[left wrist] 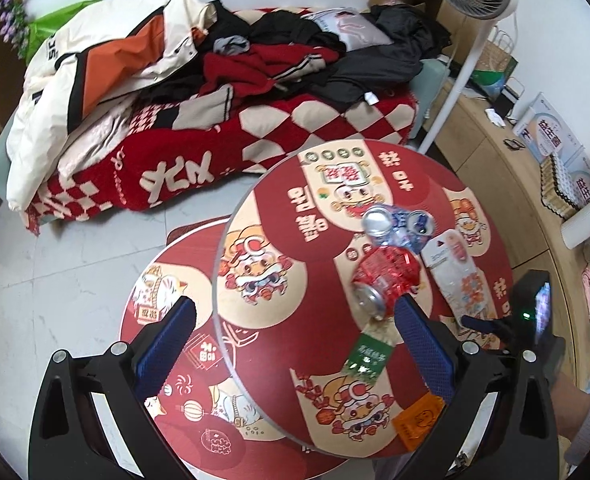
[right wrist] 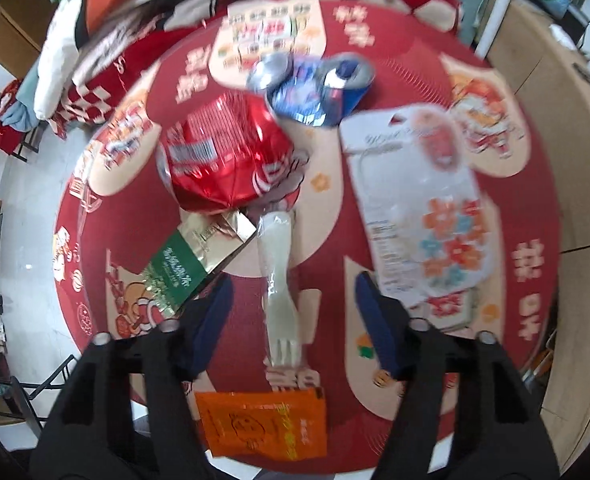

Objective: Collect trash
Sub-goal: 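Grasp the crushed red Coca-Cola can with the left tool while the right grasps the clear plastic spoon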

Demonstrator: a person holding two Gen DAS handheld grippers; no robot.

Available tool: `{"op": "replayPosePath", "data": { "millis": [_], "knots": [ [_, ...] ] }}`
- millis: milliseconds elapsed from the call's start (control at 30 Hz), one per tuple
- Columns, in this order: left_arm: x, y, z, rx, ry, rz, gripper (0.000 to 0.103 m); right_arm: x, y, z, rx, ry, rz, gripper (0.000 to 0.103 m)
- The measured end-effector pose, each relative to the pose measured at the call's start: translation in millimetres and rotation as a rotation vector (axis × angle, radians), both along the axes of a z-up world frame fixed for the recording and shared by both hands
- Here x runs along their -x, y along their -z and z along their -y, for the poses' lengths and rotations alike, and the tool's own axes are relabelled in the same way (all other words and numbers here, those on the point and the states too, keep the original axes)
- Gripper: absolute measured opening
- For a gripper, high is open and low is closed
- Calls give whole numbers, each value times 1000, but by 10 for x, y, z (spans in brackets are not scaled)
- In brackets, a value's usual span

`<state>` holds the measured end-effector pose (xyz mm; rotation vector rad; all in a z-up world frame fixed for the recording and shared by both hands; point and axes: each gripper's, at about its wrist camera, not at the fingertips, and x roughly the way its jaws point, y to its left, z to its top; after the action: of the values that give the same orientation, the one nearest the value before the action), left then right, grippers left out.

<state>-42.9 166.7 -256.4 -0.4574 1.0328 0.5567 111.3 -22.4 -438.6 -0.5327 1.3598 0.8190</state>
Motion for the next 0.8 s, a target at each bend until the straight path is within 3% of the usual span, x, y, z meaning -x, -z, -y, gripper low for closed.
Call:
{"op": "replayPosePath", "data": {
  "millis": [133, 233, 400, 600, 800],
  "knots": [
    [53, 89, -51, 21, -24, -3, 97, -22, 198, -19, 39, 18, -32, 55],
    [29, 140, -47, 36, -26, -7, 97, -10, 250, -27, 54, -2, -38, 47],
    [-110, 279, -43, 77, -19, -17, 97, 8, 269, 1, 38, -1, -72, 20],
    [-371, 433, 16, 126, 8, -18, 91, -43, 125, 133, -13, 47, -66, 19],
    [-645, 692, 72, 225, 0, -25, 81, -173, -263, 375, -122, 128, -21, 18]
  ]
}}
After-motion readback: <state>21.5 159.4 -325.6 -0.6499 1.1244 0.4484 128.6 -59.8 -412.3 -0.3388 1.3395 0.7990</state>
